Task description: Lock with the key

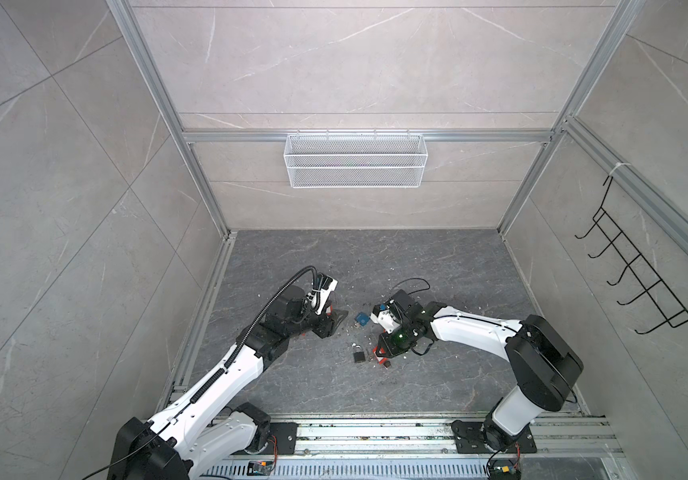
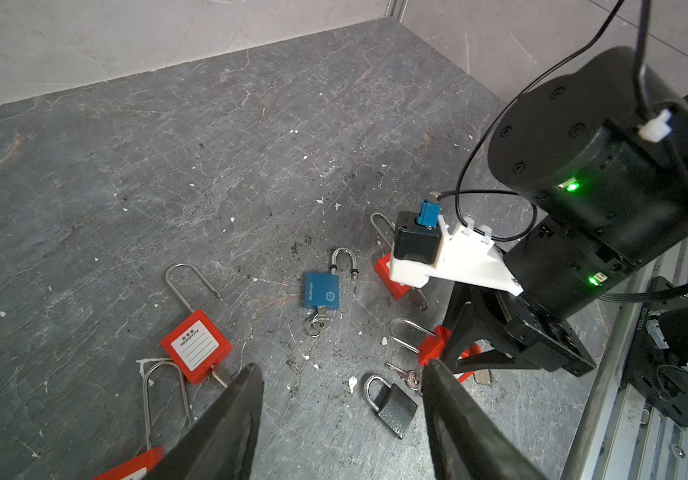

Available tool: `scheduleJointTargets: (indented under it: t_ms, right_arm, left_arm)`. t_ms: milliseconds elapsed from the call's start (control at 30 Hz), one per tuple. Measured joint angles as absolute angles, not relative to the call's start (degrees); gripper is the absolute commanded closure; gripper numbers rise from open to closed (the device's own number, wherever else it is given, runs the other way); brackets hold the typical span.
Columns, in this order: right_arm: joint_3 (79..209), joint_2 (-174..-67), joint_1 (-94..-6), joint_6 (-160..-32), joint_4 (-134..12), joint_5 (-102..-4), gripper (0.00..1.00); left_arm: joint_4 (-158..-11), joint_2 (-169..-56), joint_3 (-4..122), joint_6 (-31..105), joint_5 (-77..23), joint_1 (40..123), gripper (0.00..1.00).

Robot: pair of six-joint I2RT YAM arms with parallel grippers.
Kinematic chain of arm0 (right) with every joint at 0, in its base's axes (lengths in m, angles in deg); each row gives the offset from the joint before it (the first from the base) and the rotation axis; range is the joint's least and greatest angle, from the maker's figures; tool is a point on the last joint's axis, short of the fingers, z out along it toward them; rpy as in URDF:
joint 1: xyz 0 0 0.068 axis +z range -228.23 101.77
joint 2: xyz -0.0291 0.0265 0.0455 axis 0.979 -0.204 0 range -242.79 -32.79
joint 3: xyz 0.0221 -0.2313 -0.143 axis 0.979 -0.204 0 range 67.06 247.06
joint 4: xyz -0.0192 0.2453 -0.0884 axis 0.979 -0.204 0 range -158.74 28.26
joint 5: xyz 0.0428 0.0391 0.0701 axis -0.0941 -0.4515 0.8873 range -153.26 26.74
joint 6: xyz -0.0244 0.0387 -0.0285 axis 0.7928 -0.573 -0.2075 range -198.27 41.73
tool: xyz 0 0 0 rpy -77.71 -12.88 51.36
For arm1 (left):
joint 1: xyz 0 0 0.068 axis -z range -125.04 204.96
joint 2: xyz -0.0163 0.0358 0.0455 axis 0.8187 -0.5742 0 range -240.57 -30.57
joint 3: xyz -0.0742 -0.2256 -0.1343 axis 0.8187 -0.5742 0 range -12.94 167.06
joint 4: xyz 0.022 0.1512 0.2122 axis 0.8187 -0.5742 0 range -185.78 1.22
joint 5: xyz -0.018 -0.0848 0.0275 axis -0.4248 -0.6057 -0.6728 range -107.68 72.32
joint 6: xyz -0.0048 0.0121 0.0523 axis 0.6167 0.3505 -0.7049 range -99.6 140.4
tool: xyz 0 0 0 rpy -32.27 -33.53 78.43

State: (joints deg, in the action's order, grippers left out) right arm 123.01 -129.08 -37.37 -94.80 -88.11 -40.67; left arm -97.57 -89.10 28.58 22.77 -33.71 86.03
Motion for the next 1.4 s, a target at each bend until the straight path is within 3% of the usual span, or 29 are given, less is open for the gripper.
scheduleJointTargets:
  t_ms: [133, 367, 567, 767, 1000, 1400]
  right_arm:
    - [123.3, -130.2, -38.3, -96.2, -87.7, -41.1, 0.75]
    - [123.3, -130.9, -38.4, -97.8, -87.5, -42.2, 0.55]
    - [123.4, -127.5, -38.4, -98.2, -88.5, -47.4, 0.48]
    - [126.5, -122.3, -38.4, -98.4, -90.6, -52.7, 0.48]
    - [128.1, -124.6, -38.1, -98.2, -92.1, -54.5, 0.55]
    - [128.5, -128.9, -34.5, -98.5, -94.8, -54.1, 0.54]
  left_arm:
    - [-98.0, -89.2, 28.6, 22.8, -33.8, 86.0, 0.38]
    - [-98.8, -90.3, 28.6, 22.8, -34.3, 86.0, 0.38]
    - [-100.4, -92.0, 30.0, 22.8, -34.4, 86.0, 0.38]
    - [-100.4, -92.2, 30.5, 23.1, -34.8, 86.0, 0.38]
    - [-100.4, -92.1, 30.5, 23.7, -35.4, 86.0, 0.39]
    - [-100.4, -91.7, 30.0, 23.8, -35.8, 86.0, 0.39]
